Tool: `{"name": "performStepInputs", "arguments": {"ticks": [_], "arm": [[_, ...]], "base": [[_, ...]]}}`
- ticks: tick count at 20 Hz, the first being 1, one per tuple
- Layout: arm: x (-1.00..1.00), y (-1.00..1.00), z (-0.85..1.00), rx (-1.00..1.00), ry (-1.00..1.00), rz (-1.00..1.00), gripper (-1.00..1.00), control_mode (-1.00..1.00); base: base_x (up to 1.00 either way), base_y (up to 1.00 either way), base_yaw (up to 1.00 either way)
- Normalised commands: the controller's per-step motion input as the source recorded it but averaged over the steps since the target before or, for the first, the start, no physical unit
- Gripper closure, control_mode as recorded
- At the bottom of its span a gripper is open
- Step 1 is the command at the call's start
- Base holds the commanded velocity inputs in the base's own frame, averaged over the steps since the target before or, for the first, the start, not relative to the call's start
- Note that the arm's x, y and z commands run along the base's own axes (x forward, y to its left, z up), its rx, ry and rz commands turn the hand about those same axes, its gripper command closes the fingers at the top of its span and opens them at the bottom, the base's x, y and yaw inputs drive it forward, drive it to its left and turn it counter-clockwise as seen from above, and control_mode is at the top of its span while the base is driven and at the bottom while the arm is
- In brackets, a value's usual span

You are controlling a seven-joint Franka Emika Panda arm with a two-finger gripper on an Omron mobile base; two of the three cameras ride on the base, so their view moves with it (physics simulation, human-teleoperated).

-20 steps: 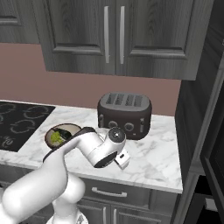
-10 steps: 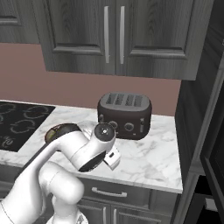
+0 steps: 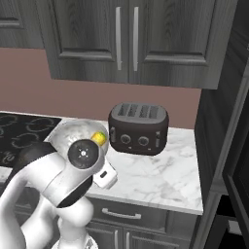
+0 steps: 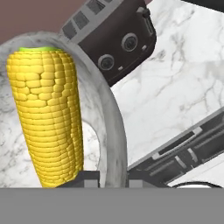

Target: Place the bowl containing the mushroom and corn in the microwave. Close the microwave door and press the start button to microwave the meal.

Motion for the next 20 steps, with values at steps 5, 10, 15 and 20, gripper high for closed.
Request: {"name": "performStepInputs", "arguments": {"ticks": [5,10,15,20], "arm": [[-0.22,0.25,0.28,-0.05,0.07,0.00,1.00,-1.00],[0.01,0.07,0.02,-0.02,0.07,0.00,1.00,-1.00],[0.00,0.00,0.00,0.00,0.00,0.00,1.00,1.00],[0.00,0.00,0.00,0.00,0.00,0.00,1.00,1.00]], "base": [[0.00,0.00,0.00],[0.00,0.00,0.00],[-0.08,0.00,0.00],[-0.55,0.16,0.00]]}}
